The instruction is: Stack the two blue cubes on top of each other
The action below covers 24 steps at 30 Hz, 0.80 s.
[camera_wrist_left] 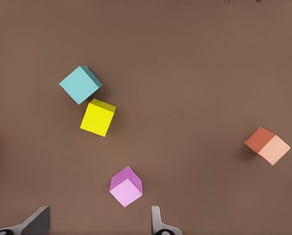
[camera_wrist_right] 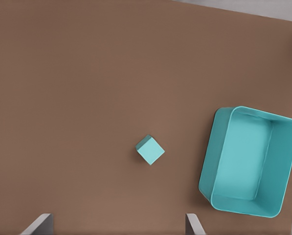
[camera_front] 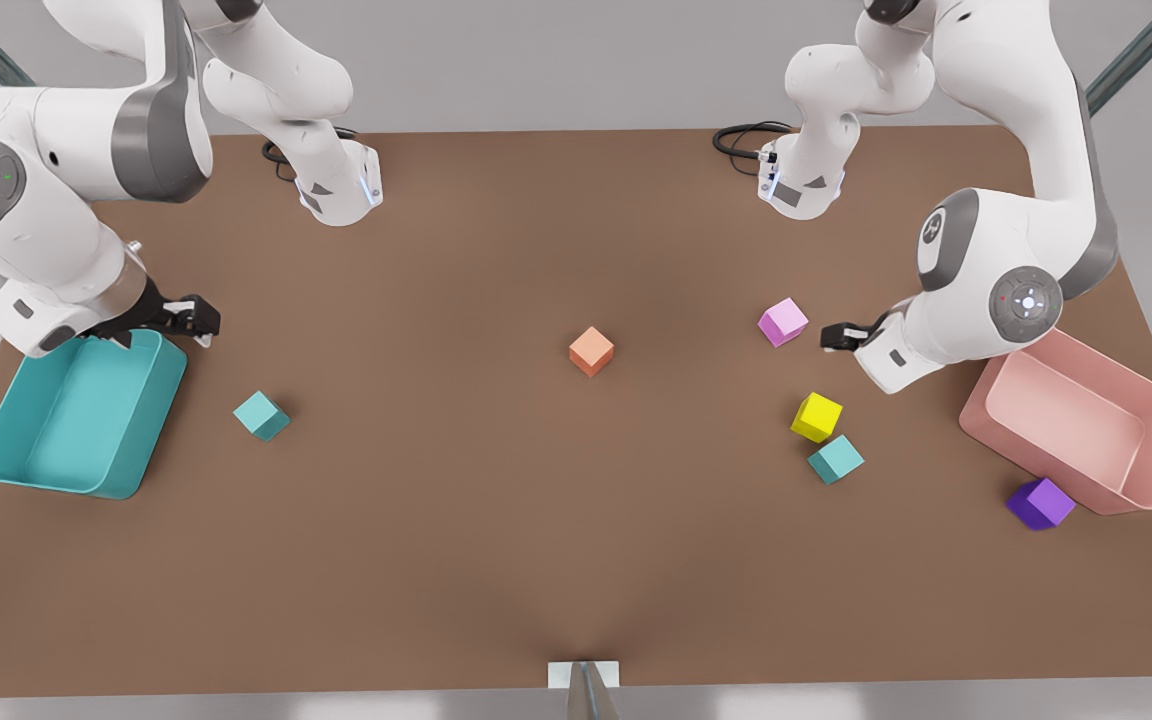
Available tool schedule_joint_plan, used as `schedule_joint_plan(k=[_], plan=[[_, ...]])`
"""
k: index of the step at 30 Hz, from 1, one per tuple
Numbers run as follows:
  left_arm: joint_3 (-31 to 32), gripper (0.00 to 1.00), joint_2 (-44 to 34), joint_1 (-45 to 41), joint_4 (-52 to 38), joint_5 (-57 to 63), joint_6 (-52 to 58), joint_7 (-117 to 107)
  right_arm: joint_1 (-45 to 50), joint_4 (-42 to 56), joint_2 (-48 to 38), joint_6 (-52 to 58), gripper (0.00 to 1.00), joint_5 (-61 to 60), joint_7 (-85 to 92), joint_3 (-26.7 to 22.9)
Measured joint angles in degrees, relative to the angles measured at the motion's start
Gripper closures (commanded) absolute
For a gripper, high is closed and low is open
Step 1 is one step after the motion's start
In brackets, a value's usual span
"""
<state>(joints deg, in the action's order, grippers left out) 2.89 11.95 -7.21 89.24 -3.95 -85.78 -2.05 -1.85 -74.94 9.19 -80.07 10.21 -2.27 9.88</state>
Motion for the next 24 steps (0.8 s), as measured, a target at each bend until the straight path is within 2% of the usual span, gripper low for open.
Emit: schedule_joint_plan(k=[3, 7, 11, 14, 20, 24], plan=[[0.0, 0.0, -0.01, -0.04, -0.2, -0.02, -0.12, -0.09, 0.17, -0.67, 1.39, -0.14, 0.0, 0.09, -0.06, -0.27], [-0.03, 0.0, 0.6, 0.12, -0.39, -0.04, -0.2, -0.2, -0.19, -4.92, 9.75, -1.74, 0.03, 2.57, -0.37, -0.41], [-0.3, 0.0, 2.68, 1.21, -1.75, -0.01, -0.25, -0.33, -3.56, -18.13, 6.86, -7.63, 0.0, 2.66, -2.3, -0.49], [-0.33, 0.0, 4.12, 2.08, -2.92, 0.08, -0.27, -0.41, -7.22, -22.31, 6.82, -13.11, 0.0, 1.57, -3.64, -0.62], [-1.18, 0.0, 6.14, 4.44, -3.49, 0.64, -0.28, -0.56, -11.51, -37.6, 6.27, -30.71, 0.0, -2.36, -9.19, -1.03], [-1.69, 0.0, 3.0, 4.81, -1.23, -0.16, -1.53, -0.61, -13.07, -49.18, 3.91, -45.0, 0.0, -3.47, -14.93, -1.03]])
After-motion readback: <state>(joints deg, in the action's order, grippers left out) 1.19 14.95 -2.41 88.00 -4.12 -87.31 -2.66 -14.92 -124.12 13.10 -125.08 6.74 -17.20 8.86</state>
